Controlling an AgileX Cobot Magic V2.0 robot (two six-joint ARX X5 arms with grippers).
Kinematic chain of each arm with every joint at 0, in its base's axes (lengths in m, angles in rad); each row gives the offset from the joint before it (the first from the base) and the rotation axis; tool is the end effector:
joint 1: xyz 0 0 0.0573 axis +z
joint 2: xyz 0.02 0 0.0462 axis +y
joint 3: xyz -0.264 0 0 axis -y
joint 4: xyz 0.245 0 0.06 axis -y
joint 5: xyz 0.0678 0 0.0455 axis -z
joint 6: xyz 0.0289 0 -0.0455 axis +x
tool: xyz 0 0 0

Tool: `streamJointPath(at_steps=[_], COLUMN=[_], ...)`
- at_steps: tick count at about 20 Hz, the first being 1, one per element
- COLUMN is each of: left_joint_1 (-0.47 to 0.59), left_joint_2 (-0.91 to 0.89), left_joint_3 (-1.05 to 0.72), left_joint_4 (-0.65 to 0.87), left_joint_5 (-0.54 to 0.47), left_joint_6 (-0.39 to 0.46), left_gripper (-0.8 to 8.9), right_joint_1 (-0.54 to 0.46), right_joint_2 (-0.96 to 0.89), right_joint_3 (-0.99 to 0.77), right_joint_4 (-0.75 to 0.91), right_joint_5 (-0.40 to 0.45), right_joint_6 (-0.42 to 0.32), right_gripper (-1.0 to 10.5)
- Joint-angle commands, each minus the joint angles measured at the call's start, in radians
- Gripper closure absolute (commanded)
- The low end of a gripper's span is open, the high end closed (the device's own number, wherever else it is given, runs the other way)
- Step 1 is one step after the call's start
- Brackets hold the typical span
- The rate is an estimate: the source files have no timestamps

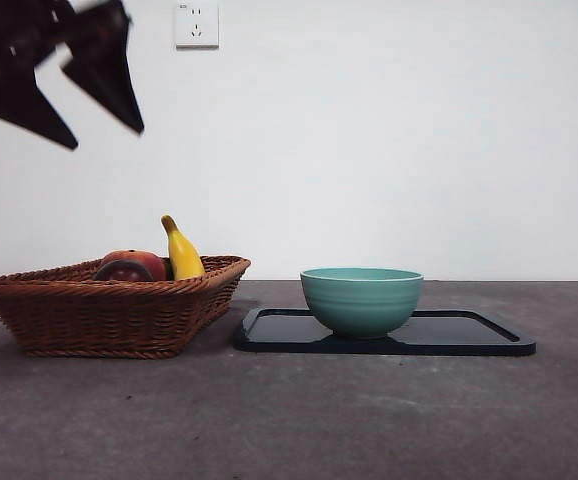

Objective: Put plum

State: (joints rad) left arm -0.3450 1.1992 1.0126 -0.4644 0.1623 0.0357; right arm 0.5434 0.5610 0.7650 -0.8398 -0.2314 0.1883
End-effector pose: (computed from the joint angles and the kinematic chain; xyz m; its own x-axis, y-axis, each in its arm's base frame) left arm 0.2362 -0.0898 0.3046 0.6841 -0.4176 -0.5980 0.4748 0.8774 -0.0695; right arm 0.0834 0.0581 0.2954 0.5518 0.6012 -0.5780 -0.5544 0.7822 0.2844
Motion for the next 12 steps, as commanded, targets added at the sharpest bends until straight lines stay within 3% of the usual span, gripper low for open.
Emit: streamJointPath(at_steps=[1,9,12], left_joint_1=[-0.005,-0.005,-0.005], left_joint_2=[-0.053,-0.213,-0.227], left_joint_3=[0.023,0.023,0.023], left_joint_4=[-0.055,-0.337,-0.421], left_joint_5=[0.106,0.447,0.499], left_joint_6=[-0.003,0.024,0.080], left_gripper=[3.79,3.80,3.80], right_joint_1=[0.009,0.009,0.009], right_joint_2=[0.005,0.005,0.005], right_joint_3=[0.005,0.005,0.005], right_joint_4=[0.010,0.010,0.010], right_joint_5=[0.004,0.005,0.004], right_joint_6=[0.010,0.017,0.022], right_gripper=[7.3,7.3,7.3])
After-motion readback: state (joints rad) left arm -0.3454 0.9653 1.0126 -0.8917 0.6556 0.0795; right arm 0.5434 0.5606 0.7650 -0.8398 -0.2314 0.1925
